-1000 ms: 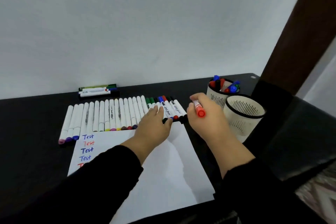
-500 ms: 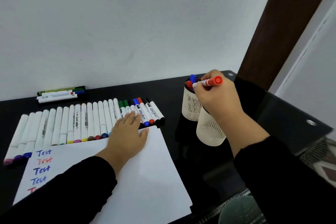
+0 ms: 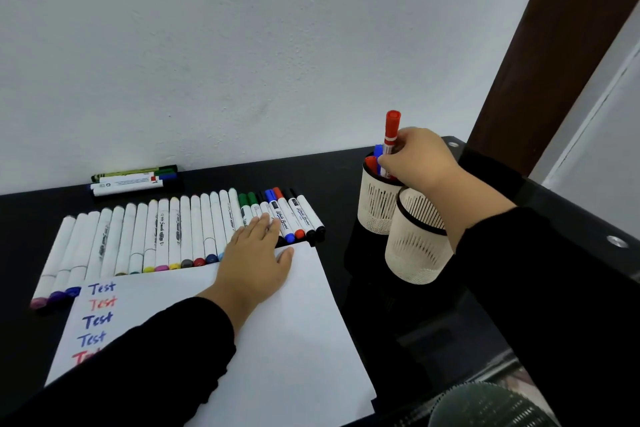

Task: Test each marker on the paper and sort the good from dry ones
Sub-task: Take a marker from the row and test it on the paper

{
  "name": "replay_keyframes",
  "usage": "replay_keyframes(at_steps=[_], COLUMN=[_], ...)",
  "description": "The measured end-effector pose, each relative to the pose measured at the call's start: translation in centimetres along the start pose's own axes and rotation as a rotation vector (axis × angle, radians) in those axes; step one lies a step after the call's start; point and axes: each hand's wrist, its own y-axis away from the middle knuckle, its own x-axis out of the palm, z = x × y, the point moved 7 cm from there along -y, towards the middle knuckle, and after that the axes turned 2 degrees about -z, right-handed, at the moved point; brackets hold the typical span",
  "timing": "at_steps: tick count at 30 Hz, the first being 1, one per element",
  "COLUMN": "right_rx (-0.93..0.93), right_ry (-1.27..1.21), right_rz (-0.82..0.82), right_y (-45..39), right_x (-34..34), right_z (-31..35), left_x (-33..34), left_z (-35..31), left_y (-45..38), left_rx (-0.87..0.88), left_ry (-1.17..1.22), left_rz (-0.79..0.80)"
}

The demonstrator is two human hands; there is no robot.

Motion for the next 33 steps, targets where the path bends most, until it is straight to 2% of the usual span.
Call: replay_keyframes(at_steps=[8, 14, 33], right_rx=[-0.024, -0.085, -0.114], right_ry=[0.148, 0.04, 0.25], right_rz=[0.046, -0.042, -0.07], right_y=[-0.9, -0.7, 0.1], right_x=[0.7, 0.5, 0.7], right_z=[-0.3, -0.5, -0.2], left_x=[0.1, 0.0, -0.1], left_z=[0.1, 0.0, 0.1], left_y=[0.0, 0.0, -0.4], left_rx=[-0.002, -0.008, -0.05], left_ry=[-0.003, -0.002, -0.014], left_rz=[0.007, 0.015, 0.03])
